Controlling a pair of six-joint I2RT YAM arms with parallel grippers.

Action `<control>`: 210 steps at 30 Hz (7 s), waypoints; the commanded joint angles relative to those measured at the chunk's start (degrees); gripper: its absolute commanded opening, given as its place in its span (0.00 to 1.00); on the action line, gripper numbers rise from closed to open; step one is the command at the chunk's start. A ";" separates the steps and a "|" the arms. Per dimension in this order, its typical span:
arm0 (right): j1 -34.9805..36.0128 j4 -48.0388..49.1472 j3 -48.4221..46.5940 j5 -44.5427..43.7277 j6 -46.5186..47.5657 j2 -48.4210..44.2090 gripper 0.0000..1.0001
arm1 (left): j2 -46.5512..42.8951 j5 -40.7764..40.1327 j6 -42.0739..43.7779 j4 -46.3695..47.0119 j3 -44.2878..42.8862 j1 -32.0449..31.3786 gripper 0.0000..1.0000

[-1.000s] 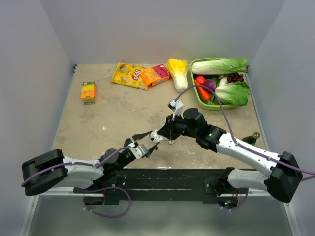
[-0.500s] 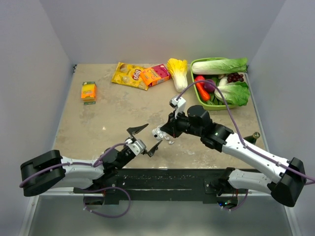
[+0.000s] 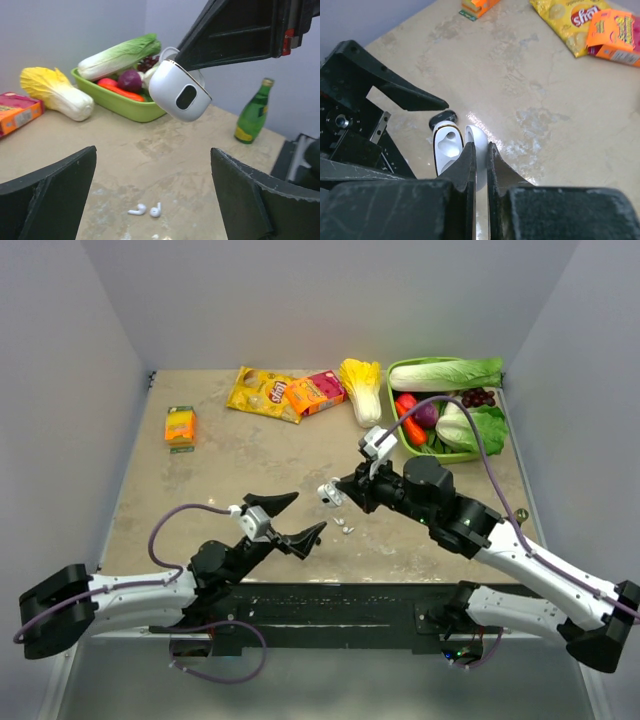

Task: Insert the wireless bluetooth earbuds into the charging case
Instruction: Adjust the charging case, then pick up the earbud from the center of the board.

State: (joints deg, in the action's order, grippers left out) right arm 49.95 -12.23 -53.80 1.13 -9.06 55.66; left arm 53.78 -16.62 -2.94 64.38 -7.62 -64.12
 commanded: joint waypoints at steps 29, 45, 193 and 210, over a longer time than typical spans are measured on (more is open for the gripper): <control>14.47 -17.65 -12.91 -1.30 15.21 5.34 0.00 | -0.69 40.35 -11.65 -15.08 -8.29 10.94 0.68; 14.47 -18.09 -12.82 0.89 15.21 6.65 0.00 | -1.92 42.81 -11.12 -14.19 -9.08 11.30 0.58; -5.92 14.25 5.99 -13.26 -12.83 35.91 0.00 | -15.72 34.46 -17.80 -0.65 11.75 12.00 0.00; -5.92 16.01 11.70 -7.54 -13.53 36.10 0.00 | -19.94 33.94 -17.80 -4.26 12.36 12.00 0.00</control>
State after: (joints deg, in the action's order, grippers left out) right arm 43.86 2.83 -43.97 -8.12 -21.82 93.36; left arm 34.11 17.30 -20.43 58.04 -2.74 -52.45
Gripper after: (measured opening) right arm 0.007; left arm 0.329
